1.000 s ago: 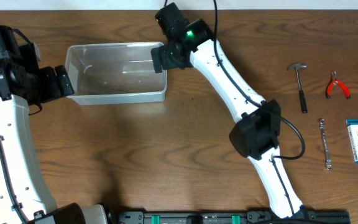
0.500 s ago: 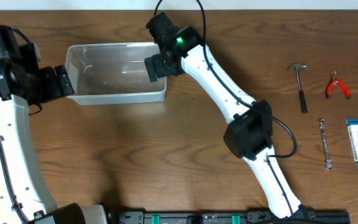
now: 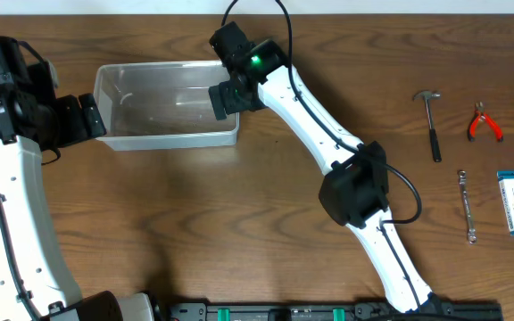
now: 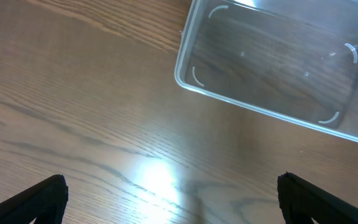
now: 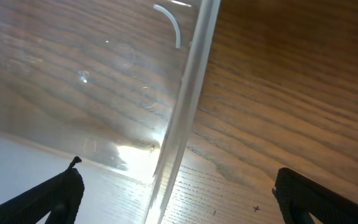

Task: Pack container
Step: 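Lower the right gripper onto the container's right rim and grip it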

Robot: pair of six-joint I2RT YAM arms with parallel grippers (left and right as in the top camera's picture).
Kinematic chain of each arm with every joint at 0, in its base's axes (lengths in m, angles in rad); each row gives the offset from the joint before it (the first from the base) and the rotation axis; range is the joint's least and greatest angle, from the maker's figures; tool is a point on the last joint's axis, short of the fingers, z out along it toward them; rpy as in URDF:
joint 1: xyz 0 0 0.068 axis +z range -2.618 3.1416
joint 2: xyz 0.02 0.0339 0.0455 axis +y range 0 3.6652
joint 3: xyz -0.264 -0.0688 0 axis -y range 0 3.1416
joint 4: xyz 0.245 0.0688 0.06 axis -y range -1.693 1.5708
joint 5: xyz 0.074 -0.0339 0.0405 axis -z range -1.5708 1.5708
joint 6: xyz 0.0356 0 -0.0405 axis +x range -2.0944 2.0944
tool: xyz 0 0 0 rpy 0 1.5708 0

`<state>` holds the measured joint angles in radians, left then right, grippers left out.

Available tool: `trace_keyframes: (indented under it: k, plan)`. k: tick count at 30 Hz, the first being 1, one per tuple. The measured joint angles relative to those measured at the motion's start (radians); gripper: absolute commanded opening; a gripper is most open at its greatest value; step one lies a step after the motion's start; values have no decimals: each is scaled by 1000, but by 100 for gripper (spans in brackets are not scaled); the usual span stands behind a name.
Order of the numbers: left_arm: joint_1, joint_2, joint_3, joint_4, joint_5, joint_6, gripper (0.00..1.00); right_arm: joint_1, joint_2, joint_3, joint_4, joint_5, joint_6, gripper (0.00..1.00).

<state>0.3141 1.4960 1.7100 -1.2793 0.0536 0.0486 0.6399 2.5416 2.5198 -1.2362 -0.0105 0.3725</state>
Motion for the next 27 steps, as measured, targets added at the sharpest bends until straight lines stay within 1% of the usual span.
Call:
trace_keyframes:
  k: [8, 22, 23, 25, 27]
  plan:
    - [0, 0, 0, -13, 0, 0, 98, 0, 63, 0, 15, 19, 61, 99]
    - [0, 0, 0, -19, 0, 0, 98, 0, 66, 0, 67, 74, 137, 99]
    - [0, 0, 0, -19, 0, 0, 98, -2, 66, 0, 69, 77, 142, 98]
    - [0, 0, 0, -19, 0, 0, 98, -4, 66, 0, 68, 82, 151, 90]
    - [0, 0, 0, -19, 0, 0, 98, -6, 66, 0, 69, 85, 156, 84]
